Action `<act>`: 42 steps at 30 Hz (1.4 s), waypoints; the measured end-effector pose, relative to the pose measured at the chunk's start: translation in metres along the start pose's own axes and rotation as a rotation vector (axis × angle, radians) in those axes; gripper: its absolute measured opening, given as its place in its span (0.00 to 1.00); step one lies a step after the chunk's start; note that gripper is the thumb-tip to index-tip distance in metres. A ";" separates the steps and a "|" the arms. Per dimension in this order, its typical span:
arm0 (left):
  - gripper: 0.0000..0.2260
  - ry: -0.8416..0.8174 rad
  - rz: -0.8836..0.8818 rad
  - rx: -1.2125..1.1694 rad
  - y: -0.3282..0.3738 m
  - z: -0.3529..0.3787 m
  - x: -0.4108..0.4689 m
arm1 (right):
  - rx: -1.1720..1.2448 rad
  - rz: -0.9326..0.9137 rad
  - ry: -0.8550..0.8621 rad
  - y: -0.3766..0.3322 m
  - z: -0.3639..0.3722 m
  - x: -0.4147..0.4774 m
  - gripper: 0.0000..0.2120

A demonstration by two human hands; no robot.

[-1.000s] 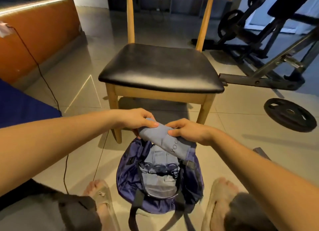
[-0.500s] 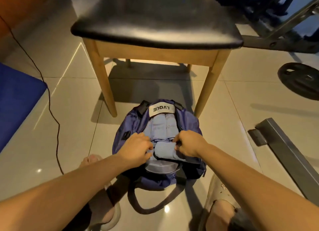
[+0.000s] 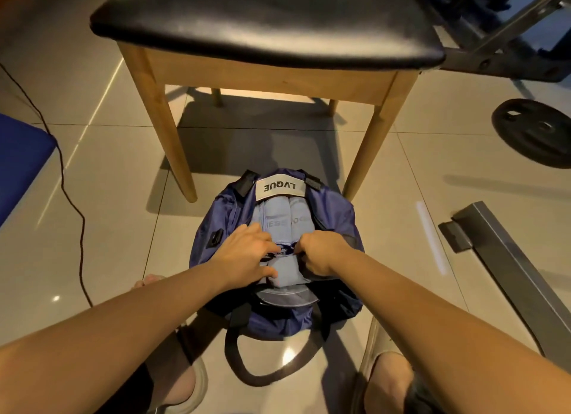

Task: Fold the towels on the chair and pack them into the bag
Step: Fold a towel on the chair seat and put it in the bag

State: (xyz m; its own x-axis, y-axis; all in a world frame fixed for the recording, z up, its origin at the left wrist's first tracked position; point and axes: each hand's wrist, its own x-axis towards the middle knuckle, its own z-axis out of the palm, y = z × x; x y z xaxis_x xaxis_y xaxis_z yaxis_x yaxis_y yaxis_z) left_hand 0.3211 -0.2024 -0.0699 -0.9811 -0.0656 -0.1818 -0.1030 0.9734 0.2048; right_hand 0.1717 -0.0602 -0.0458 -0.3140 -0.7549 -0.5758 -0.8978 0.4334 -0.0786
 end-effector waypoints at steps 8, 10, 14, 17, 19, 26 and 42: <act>0.30 -0.165 -0.040 -0.328 0.002 0.007 0.023 | 0.367 -0.077 0.064 0.021 -0.001 -0.004 0.13; 0.29 -0.188 -0.074 -0.324 0.001 0.006 0.029 | 0.409 -0.033 0.086 0.023 0.000 -0.008 0.11; 0.24 -0.202 -0.103 -0.313 0.010 0.013 0.036 | 0.346 0.051 -0.004 0.029 0.002 -0.016 0.18; 0.19 -0.155 -0.090 -0.266 0.020 0.024 0.040 | 0.330 0.091 0.056 0.034 0.003 -0.019 0.20; 0.14 -0.129 -0.056 -0.195 0.024 0.029 0.039 | 0.315 0.106 0.158 0.032 0.005 -0.020 0.18; 0.18 -0.090 -0.036 -0.053 0.026 0.042 0.029 | 0.425 0.469 0.637 0.064 0.019 -0.040 0.08; 0.29 -0.130 0.035 -0.170 0.012 0.043 0.029 | 0.879 0.689 0.373 0.114 0.052 -0.034 0.10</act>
State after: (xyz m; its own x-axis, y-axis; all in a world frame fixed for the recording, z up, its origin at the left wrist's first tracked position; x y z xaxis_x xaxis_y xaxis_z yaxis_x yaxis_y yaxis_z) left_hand 0.2981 -0.1833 -0.1145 -0.9564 0.0070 -0.2919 -0.1064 0.9227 0.3706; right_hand 0.0956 0.0405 -0.0778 -0.8517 -0.2630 -0.4532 -0.0280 0.8865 -0.4619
